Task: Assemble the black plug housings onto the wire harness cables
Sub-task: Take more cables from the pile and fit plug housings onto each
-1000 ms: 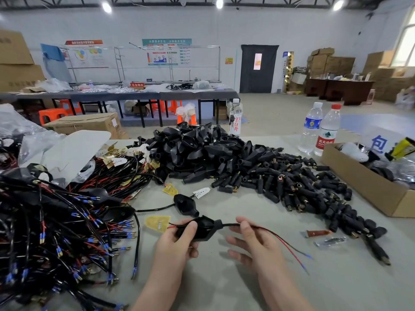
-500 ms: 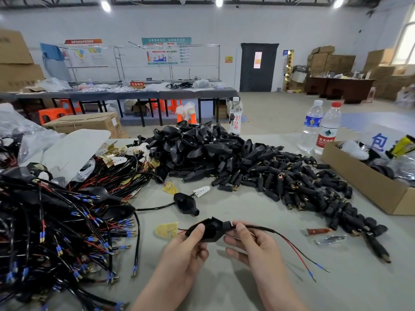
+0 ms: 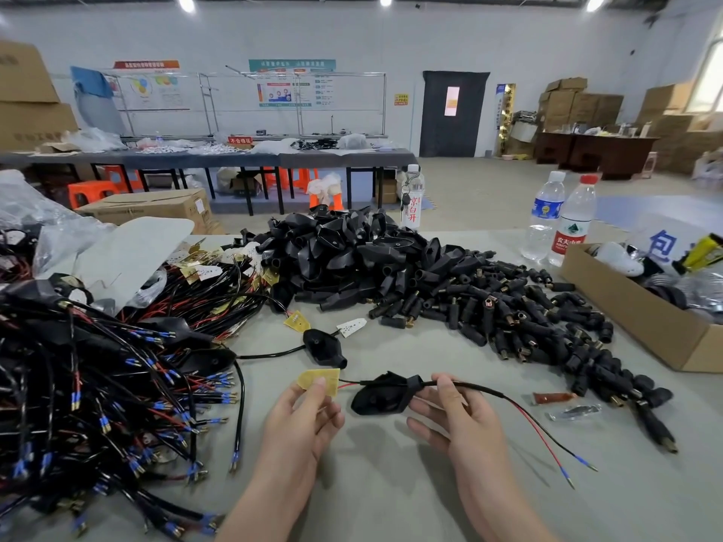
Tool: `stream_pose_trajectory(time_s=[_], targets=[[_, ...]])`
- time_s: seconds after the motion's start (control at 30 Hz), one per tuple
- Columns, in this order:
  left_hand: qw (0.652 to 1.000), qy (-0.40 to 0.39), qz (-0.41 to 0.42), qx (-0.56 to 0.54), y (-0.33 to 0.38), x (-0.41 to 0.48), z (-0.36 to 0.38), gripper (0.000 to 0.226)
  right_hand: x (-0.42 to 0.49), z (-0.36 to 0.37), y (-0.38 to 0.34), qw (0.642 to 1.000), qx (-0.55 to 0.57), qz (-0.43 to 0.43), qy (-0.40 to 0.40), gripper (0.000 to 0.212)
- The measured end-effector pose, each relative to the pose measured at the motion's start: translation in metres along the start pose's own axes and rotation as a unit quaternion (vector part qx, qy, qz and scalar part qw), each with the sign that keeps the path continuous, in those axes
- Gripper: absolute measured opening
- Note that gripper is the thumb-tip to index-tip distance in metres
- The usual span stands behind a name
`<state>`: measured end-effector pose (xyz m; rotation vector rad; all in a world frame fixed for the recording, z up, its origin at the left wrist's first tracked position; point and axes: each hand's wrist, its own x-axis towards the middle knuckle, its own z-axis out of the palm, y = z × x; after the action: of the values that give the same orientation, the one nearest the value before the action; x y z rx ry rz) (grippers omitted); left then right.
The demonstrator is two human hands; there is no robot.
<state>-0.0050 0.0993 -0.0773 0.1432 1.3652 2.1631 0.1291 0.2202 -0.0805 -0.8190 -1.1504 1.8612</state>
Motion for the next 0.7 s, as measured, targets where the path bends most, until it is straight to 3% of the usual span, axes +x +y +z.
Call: stream_pose_trajectory(time_s=[0.33, 0.47, 0.7], targets=[[0.988, -0.064, 0.053, 0.128, -0.001, -0.008, 0.008, 0.008, -0.001, 0.003, 0.003, 0.997, -0.033, 0.008, -0.068, 0.011], [0.987, -0.072, 0.047, 0.135, 0.0, -0.007, 0.007, 0.015, 0.001, 0.003, 0.003, 0.997, -0.039, -0.005, -0.072, 0.011], [0.962, -0.075, 0.126, 0.229, -0.004, -0.01, 0.011, 0.02, 0.004, 0.002, 0.004, 0.998, -0.013, -0.001, -0.059, 0.011]])
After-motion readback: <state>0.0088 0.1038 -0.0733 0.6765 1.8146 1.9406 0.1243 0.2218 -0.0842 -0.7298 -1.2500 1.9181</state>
